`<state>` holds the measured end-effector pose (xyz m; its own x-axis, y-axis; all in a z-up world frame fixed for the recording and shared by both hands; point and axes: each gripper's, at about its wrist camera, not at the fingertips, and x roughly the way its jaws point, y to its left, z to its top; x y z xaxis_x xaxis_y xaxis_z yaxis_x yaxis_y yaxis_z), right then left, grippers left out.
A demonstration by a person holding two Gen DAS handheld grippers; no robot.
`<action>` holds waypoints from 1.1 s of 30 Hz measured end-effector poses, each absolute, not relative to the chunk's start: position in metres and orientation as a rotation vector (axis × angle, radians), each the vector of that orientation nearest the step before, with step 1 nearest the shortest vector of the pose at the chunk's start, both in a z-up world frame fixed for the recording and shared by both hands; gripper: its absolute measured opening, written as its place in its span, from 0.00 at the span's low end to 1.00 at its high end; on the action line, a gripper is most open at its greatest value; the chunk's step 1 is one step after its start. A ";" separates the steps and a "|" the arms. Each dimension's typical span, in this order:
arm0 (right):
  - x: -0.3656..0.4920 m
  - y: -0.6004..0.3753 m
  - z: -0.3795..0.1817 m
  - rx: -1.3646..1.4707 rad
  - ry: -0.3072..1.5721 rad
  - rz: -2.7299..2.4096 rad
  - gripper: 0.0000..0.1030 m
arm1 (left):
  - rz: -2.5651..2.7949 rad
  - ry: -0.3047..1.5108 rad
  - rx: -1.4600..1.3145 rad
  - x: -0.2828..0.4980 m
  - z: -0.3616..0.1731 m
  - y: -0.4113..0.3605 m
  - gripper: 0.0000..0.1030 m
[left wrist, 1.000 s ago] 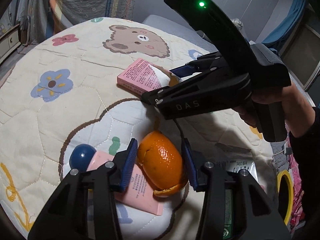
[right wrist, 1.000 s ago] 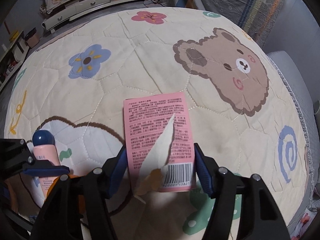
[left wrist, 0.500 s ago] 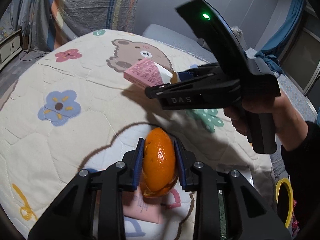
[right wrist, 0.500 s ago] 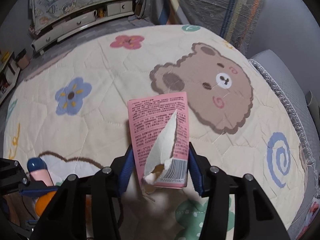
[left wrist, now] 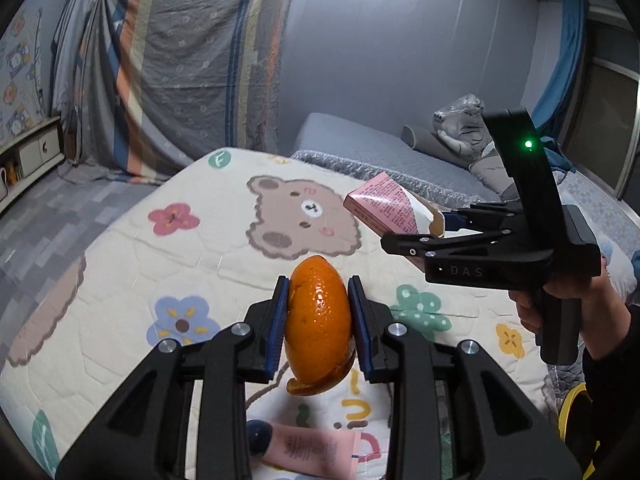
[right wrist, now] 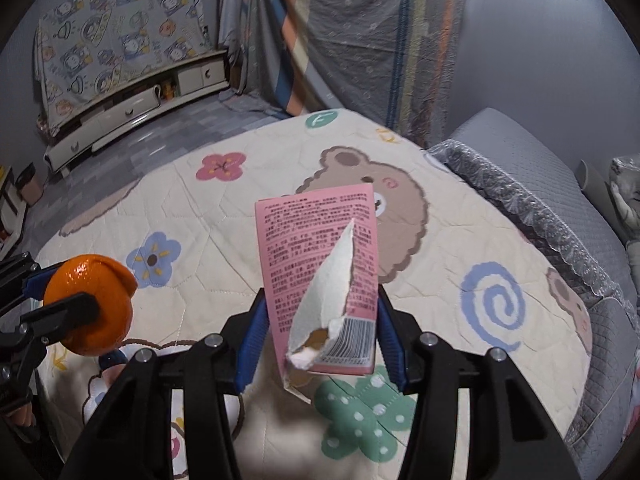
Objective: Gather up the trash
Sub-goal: 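Carry the orange and pink box over to the yellow bin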
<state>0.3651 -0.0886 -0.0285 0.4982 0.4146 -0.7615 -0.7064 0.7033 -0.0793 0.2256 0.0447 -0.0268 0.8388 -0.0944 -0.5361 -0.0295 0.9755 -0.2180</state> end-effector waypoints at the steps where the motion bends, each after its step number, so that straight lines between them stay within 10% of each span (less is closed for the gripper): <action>1: 0.362 -0.095 -0.024 -0.401 0.785 0.689 0.46 | -0.045 0.568 -0.220 0.225 -0.022 0.041 0.27; 33: 0.260 -0.310 0.040 -0.145 0.616 0.304 0.46 | -0.357 0.429 -0.056 0.179 0.058 -0.117 0.27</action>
<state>0.2605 -0.3104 0.0401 0.7733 0.2369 -0.5882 -0.3227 0.9455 -0.0436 0.1787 -0.1166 0.0581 0.8483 -0.3503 -0.3971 0.3268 0.9364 -0.1280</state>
